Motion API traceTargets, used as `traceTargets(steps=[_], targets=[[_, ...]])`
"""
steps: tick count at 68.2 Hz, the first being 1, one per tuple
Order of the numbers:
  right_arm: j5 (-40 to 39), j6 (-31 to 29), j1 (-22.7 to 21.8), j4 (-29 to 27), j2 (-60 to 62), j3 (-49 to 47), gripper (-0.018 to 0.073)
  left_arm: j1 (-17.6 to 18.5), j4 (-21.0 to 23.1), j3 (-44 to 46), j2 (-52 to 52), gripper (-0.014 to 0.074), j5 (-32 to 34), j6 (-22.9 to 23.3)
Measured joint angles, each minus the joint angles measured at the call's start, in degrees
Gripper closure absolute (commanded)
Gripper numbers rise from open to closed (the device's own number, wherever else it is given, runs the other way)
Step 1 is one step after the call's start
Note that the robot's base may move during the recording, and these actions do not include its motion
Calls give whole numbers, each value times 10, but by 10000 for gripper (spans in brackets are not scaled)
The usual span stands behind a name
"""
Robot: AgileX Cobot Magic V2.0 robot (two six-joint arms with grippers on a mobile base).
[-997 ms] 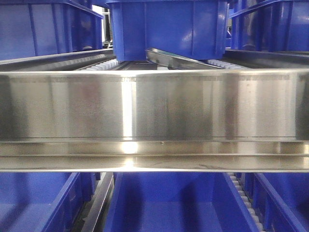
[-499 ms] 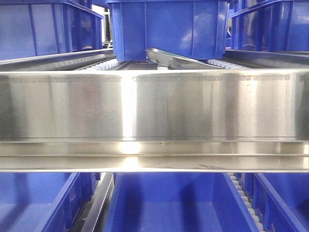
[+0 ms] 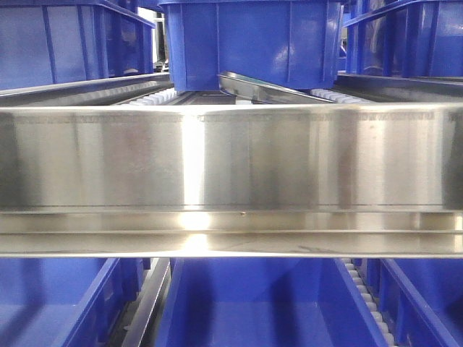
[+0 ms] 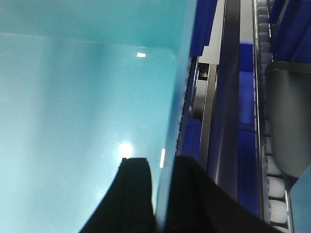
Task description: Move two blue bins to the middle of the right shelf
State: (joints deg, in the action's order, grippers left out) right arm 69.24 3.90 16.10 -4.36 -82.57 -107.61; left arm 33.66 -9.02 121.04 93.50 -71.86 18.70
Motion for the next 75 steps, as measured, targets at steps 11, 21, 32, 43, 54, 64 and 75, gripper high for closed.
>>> traceTargets(steps=[11, 21, 32, 43, 54, 64, 75], targets=[[0, 0, 0, 0, 0, 0, 711, 0, 0, 0, 0, 707, 0, 0], [0, 0, 0, 0, 0, 0, 711, 0, 0, 0, 0, 707, 0, 0], [0, 0, 0, 0, 0, 0, 711, 0, 0, 0, 0, 707, 0, 0], [0, 0, 0, 0, 0, 0, 711, 0, 0, 0, 0, 707, 0, 0], [-1, 0, 0, 0, 0, 0, 711, 0, 0, 0, 0, 707, 0, 0], [-3, 0, 0, -1, 0, 0, 711, 0, -1, 0, 0, 707, 0, 0], [-8, 0, 0, -1, 0, 0, 711, 0, -1, 0, 1, 707, 0, 0]])
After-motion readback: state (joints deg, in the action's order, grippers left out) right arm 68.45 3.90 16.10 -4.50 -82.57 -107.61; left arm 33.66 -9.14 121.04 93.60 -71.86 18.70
